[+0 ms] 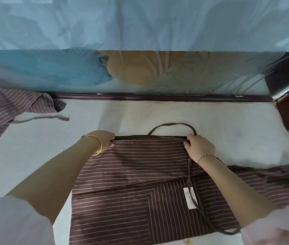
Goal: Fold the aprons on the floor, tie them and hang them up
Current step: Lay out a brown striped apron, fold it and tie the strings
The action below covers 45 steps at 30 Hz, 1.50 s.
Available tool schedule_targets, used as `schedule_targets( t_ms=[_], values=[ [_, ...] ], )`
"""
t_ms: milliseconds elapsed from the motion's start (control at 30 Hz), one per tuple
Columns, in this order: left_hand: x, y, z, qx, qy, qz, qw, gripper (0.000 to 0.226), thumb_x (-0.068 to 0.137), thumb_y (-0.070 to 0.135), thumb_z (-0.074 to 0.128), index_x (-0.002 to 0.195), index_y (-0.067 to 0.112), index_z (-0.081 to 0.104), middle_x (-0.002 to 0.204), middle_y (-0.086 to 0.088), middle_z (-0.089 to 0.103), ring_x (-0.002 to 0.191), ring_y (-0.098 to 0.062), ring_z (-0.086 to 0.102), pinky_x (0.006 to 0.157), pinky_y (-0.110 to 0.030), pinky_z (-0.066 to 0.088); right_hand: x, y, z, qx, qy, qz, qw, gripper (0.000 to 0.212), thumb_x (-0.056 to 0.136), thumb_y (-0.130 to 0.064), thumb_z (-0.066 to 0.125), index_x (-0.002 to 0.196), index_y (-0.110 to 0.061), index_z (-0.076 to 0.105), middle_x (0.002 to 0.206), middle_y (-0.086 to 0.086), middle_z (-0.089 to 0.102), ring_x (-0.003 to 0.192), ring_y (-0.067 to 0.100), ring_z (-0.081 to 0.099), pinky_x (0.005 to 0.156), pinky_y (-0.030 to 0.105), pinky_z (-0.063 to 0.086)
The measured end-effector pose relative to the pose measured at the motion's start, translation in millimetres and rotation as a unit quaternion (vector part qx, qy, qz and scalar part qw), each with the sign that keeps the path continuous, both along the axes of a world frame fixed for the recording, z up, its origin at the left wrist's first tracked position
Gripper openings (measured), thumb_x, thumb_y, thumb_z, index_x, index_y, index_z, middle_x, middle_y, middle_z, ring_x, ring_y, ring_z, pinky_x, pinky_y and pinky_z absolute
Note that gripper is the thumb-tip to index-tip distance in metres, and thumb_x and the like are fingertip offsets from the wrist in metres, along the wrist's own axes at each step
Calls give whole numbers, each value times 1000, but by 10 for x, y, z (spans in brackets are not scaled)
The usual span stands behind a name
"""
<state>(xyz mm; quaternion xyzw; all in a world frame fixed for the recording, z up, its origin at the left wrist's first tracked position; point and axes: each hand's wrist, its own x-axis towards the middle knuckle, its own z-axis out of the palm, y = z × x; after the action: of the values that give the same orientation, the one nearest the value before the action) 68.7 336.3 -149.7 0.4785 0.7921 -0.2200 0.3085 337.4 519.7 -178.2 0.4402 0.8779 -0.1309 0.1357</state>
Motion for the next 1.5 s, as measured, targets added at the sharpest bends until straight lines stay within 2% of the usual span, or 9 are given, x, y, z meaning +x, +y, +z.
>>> schedule_targets(
  t_ms=[200, 500, 667, 833, 967, 1100, 1200, 1400, 1500],
  values=[
    [-49, -118, -95, 56, 53, 28, 997, 23, 101, 35, 32, 98, 16, 42, 77, 0, 56, 75, -20, 58, 75, -34, 50, -39, 78, -66, -5, 18, -45, 999, 30, 99, -31, 36, 108, -13, 58, 94, 6, 60, 87, 24, 58, 64, 30, 47],
    [-190, -215, -120, 91, 138, 17, 986, 35, 85, -2, 56, 114, 9, 41, 105, -10, 41, 68, -20, 50, 71, -32, 54, -110, 76, -45, 31, -8, -53, 998, 26, 97, -30, 42, 111, -11, 53, 95, 6, 56, 90, 24, 56, 65, 31, 47],
    [-22, -29, -16, 119, 242, -86, 959, 31, 91, 12, 50, 121, 11, 43, 118, -9, 47, 105, -24, 48, 90, -33, 43, -55, 5, -37, 238, 83, 136, 958, 34, 69, -5, 61, 101, -16, 66, 100, 13, 60, 95, 34, 57, 83, 48, 47],
    [642, 542, -30, 249, 6, -81, 965, 27, 92, 7, 48, 118, 9, 45, 118, -12, 42, 88, -23, 55, 82, -36, 52, 24, 54, -58, 181, 132, 278, 934, 29, 53, 5, 78, 68, -18, 67, 78, 3, 57, 72, 24, 55, 62, 33, 45],
    [996, 840, -176, 246, -52, -72, 965, 46, 89, 21, 60, 129, 12, 38, 128, -12, 35, 96, -23, 55, 87, -35, 52, -53, 210, 42, 37, 138, 180, 973, 6, 86, -14, 64, 86, -20, 65, 91, -2, 56, 72, 13, 53, 64, 22, 47],
    [1020, 903, -223, 226, -43, -58, 971, 55, 86, 22, 65, 130, 14, 33, 130, -13, 34, 97, -24, 55, 87, -34, 52, -126, 433, 61, -24, 243, -72, 967, 20, 96, -13, 44, 109, -13, 59, 113, 6, 58, 94, 19, 59, 81, 27, 49],
    [1012, 928, -209, 207, -47, -68, 975, 56, 86, 23, 65, 130, 14, 33, 130, -12, 33, 93, -23, 57, 86, -34, 53, -181, 542, 74, -33, 121, -111, 986, 37, 96, -29, 47, 129, -13, 47, 123, 9, 50, 108, 25, 53, 85, 38, 50],
    [1051, 951, -173, 171, -58, -99, 979, 54, 88, 22, 63, 132, 15, 32, 136, -14, 31, 83, -21, 57, 81, -33, 54, -409, 529, 90, 55, -7, -11, 998, 16, 94, -25, 47, 97, -11, 53, 78, 1, 50, 71, 16, 46, 55, 27, 36],
    [1058, 940, -176, 172, -52, -118, 977, 55, 89, 21, 62, 134, 14, 32, 132, -14, 33, 86, -23, 58, 81, -33, 54, -492, 695, 183, -90, 209, -235, 945, 12, 94, -20, 44, 89, -10, 48, 74, 4, 55, 53, 9, 47, 44, 21, 33]
  ],
)
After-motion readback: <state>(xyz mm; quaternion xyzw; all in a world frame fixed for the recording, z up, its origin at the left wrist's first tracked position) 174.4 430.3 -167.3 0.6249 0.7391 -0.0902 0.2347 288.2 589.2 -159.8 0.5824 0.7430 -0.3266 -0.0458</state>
